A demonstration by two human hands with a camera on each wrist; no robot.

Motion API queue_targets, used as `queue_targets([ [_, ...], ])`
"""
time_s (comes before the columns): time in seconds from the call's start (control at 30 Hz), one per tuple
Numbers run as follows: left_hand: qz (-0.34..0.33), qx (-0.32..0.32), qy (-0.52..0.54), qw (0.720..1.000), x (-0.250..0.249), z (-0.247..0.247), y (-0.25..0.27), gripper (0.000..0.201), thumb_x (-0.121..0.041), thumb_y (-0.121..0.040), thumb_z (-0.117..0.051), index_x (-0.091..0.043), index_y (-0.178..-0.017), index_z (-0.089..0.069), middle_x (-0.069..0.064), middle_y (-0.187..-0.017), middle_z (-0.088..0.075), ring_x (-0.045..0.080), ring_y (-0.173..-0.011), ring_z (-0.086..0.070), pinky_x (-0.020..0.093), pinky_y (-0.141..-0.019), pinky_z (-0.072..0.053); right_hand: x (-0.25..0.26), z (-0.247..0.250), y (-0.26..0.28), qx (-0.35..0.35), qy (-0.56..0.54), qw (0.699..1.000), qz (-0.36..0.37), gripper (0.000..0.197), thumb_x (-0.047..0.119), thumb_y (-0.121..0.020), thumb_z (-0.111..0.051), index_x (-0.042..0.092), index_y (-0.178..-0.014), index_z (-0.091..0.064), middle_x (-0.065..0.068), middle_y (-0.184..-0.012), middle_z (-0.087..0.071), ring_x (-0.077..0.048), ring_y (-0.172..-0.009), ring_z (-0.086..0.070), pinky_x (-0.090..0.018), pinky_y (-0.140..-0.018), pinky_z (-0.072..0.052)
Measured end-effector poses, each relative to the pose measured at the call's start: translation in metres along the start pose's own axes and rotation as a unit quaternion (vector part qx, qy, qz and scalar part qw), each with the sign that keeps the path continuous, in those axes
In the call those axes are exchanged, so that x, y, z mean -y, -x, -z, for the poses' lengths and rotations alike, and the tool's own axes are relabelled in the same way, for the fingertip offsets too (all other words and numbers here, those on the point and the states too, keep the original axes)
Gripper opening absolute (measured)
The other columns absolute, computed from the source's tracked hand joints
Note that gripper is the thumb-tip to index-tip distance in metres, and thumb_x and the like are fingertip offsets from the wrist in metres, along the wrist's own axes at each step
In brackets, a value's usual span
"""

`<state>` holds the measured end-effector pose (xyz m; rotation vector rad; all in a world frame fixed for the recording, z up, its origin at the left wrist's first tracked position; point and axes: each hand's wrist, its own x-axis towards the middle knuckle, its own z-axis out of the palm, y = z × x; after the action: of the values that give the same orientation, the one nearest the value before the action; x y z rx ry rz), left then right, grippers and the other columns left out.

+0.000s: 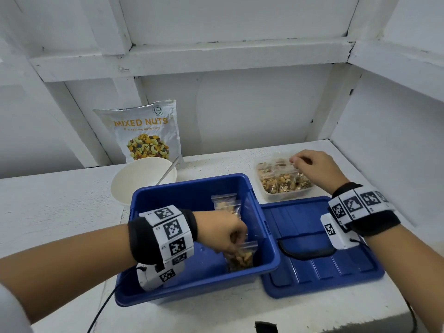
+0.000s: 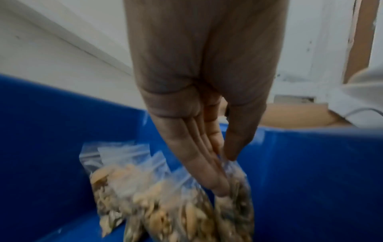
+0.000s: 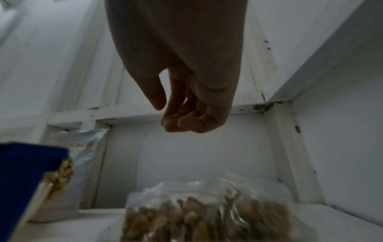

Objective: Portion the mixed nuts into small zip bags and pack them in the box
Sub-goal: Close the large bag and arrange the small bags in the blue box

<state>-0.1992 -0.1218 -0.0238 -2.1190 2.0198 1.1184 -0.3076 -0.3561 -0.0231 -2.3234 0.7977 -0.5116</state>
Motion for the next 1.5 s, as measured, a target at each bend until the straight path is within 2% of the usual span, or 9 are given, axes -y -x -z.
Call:
queue_targets([
  [0.07, 0.012, 0.026, -0.020, 0.999, 0.000, -0.008, -0.006, 0.004, -0.014, -0.085, -0.059, -0.012, -0.089, -0.057, 0.007, -0.084, -0.064, 0.016, -0.071, -0.055, 0.023, -0.060, -0.044, -0.010, -0.005, -0.006, 0.006, 0.024, 1.000, -0.018, 0.022, 0.022, -0.094, -0.051, 0.008, -0.098, -0.067, -0.003, -0.092, -0.064, -0.012, -0.083, -0.053, -0.016, -0.063, -0.035],
  [0.2, 0.023, 0.027, -0.047, 0.998, 0.003, -0.017, -0.013, 0.020, -0.014, -0.087, -0.058, -0.003, -0.103, -0.059, 0.014, -0.101, -0.063, 0.016, -0.078, -0.047, 0.014, -0.056, -0.033, -0.025, -0.013, -0.014, 0.001, 0.042, 0.999, -0.032, 0.023, 0.019, -0.093, -0.052, 0.005, -0.102, -0.067, -0.009, -0.103, -0.066, -0.016, -0.089, -0.053, -0.021, -0.077, -0.034],
  [0.33, 0.022, 0.013, -0.049, 0.998, 0.006, -0.013, -0.011, 0.021, -0.020, -0.089, -0.057, -0.007, -0.105, -0.060, 0.008, -0.102, -0.063, 0.014, -0.079, -0.048, 0.023, -0.064, -0.041, -0.039, -0.018, -0.027, -0.001, 0.078, 0.994, -0.070, 0.027, 0.012, -0.090, -0.053, 0.004, -0.114, -0.062, -0.017, -0.113, -0.062, -0.028, -0.104, -0.056, -0.026, -0.084, -0.039],
  [0.5, 0.030, -0.090, -0.059, 0.994, 0.015, -0.003, -0.007, 0.020, -0.029, -0.093, -0.050, -0.013, -0.103, -0.058, 0.002, -0.098, -0.060, 0.012, -0.078, -0.049, 0.026, -0.074, -0.044, -0.041, -0.027, -0.035, 0.071, 0.123, 0.986, -0.085, 0.032, 0.003, -0.087, -0.051, 0.005, -0.116, -0.062, -0.018, -0.124, -0.057, -0.032, -0.111, -0.054, -0.028, -0.091, -0.041],
  [0.57, 0.049, -0.121, -0.070, 0.989, 0.017, -0.002, -0.008, 0.020, -0.027, -0.093, -0.049, -0.012, -0.105, -0.056, 0.001, -0.100, -0.058, 0.012, -0.080, -0.048, 0.024, -0.072, -0.040, -0.040, -0.031, -0.035, 0.077, 0.128, 0.986, -0.074, 0.028, 0.004, -0.086, -0.053, 0.004, -0.111, -0.065, -0.018, -0.122, -0.057, -0.032, -0.110, -0.055, -0.028, -0.091, -0.041],
  [0.77, 0.066, -0.050, -0.096, 0.992, 0.015, -0.012, -0.010, 0.022, -0.016, -0.092, -0.047, -0.003, -0.099, -0.063, 0.013, -0.094, -0.065, 0.023, -0.079, -0.057, 0.033, -0.074, -0.048, -0.037, -0.033, -0.032, 0.040, 0.128, 0.990, -0.053, 0.010, 0.009, -0.087, -0.060, 0.005, -0.094, -0.066, -0.014, -0.105, -0.063, -0.026, -0.094, -0.057, -0.028, -0.081, -0.041],
  [1.17, 0.052, -0.075, -0.075, 0.993, 0.016, -0.002, -0.005, 0.024, -0.030, -0.094, -0.050, -0.014, -0.106, -0.062, 0.002, -0.102, -0.064, 0.010, -0.079, -0.050, 0.027, -0.075, -0.045, -0.016, -0.007, -0.026, -0.020, 0.068, 0.996, 0.052, 0.006, 0.007, -0.088, -0.056, 0.008, -0.086, -0.062, -0.007, -0.096, -0.053, -0.021, -0.082, -0.054, -0.023, -0.076, -0.035],
  [1.37, 0.046, -0.253, -0.025, 0.966, 0.012, 0.028, 0.009, 0.024, -0.031, -0.094, -0.049, -0.015, -0.103, -0.064, -0.001, -0.098, -0.067, 0.012, -0.082, -0.058, 0.029, -0.079, -0.047, 0.033, 0.015, -0.015, -0.048, 0.061, 0.987, 0.141, 0.007, 0.010, -0.090, -0.056, 0.006, -0.092, -0.061, -0.002, -0.095, -0.049, -0.013, -0.079, -0.050, -0.011, -0.069, -0.033],
  [1.5, 0.026, -0.451, 0.060, 0.890, 0.006, 0.054, 0.014, 0.025, -0.026, -0.092, -0.053, -0.011, -0.111, -0.061, -0.001, -0.103, -0.062, 0.009, -0.086, -0.056, 0.020, -0.080, -0.044, 0.072, 0.023, -0.002, -0.064, 0.028, 0.976, 0.205, 0.006, 0.009, -0.089, -0.057, 0.007, -0.091, -0.062, 0.001, -0.092, -0.049, -0.002, -0.073, -0.046, 0.003, -0.068, -0.032],
])
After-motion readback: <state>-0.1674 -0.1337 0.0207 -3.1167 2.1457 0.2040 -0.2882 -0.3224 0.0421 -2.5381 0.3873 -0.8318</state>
